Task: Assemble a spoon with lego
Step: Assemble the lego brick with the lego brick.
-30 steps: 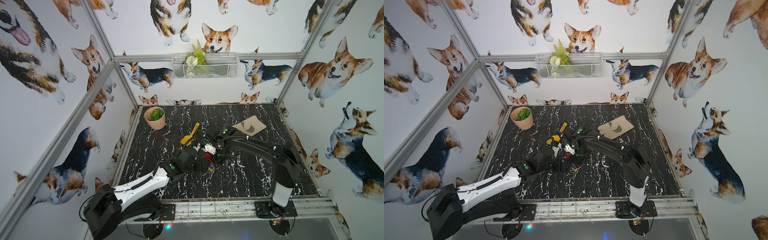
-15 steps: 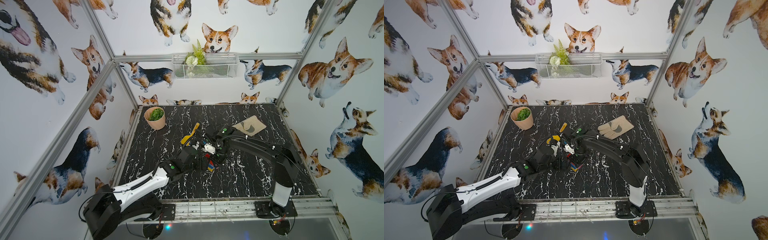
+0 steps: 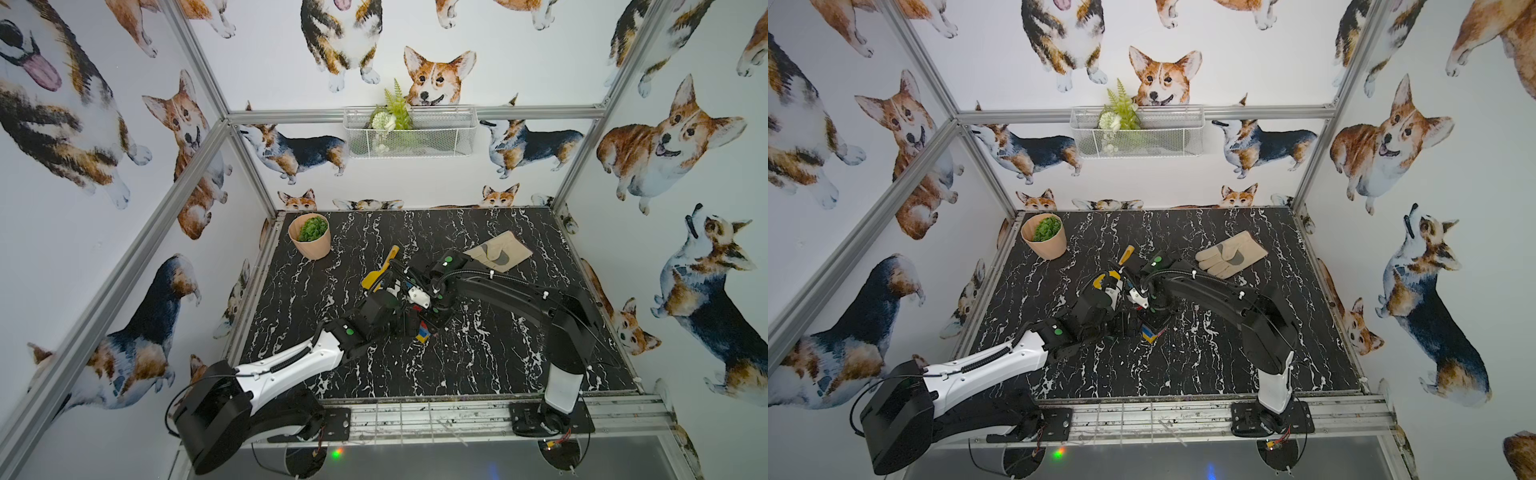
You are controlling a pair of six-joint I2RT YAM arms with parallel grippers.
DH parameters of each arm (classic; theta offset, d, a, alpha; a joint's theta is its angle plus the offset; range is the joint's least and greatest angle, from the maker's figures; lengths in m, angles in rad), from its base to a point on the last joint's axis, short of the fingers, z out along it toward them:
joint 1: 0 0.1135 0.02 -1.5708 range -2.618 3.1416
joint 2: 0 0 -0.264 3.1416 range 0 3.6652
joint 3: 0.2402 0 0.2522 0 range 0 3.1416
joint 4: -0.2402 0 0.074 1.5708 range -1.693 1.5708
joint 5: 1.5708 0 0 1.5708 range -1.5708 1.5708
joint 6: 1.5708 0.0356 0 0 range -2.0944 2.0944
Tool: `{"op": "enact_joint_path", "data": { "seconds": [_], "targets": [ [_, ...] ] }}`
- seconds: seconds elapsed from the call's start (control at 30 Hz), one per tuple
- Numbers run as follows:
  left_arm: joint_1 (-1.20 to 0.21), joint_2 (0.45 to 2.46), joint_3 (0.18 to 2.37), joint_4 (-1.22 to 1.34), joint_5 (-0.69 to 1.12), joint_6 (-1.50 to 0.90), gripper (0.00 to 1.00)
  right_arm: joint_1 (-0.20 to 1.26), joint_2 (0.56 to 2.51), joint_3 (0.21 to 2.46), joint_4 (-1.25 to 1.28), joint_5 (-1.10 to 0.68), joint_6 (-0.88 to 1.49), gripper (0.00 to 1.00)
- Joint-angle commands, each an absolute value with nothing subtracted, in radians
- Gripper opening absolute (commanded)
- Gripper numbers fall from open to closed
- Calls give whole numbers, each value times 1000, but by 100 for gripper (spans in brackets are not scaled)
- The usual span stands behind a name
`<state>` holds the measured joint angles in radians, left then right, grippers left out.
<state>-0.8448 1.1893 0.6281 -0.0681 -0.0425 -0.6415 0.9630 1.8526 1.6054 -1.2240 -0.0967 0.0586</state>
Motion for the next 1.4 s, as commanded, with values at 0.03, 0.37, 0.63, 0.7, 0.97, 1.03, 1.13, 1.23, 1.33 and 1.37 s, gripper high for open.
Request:
{"op": "enact_joint_path", "data": {
  "seconds": [0.03, 0.37, 0.63, 0.7, 0.97, 1.03, 1.13, 1.23, 1.33, 1.37],
  "targets": [
    [-842, 1212, 619, -113, -78, -643, 99, 973, 1870, 1605, -1243, -113, 53, 22],
    [-843, 1155, 588, -121, -75, -651, 95, 974, 1871, 1616, -1238, -112, 58, 23],
    [-842, 1159, 588, -94, -51, -651, 97, 974, 1875, 1641, -1246, -107, 61, 33],
    [-842, 1165, 588, -90, -49, -652, 97, 974, 1874, 1643, -1248, -109, 61, 34],
    [-842, 1158, 584, -87, -48, -652, 98, 974, 1876, 1648, -1252, -114, 63, 40],
    [-842, 1155, 584, -87, -48, -652, 98, 974, 1876, 1650, -1252, -112, 64, 41],
    [-842, 1154, 584, -87, -46, -652, 98, 973, 1874, 1654, -1252, -112, 65, 43],
    [-842, 1152, 584, -86, -44, -652, 98, 974, 1872, 1660, -1254, -114, 67, 46],
    [-842, 1148, 584, -87, -42, -652, 99, 974, 1871, 1669, -1256, -112, 69, 50],
    [-842, 1145, 585, -88, -42, -652, 99, 973, 1871, 1672, -1256, -110, 69, 51]
  ]
}}
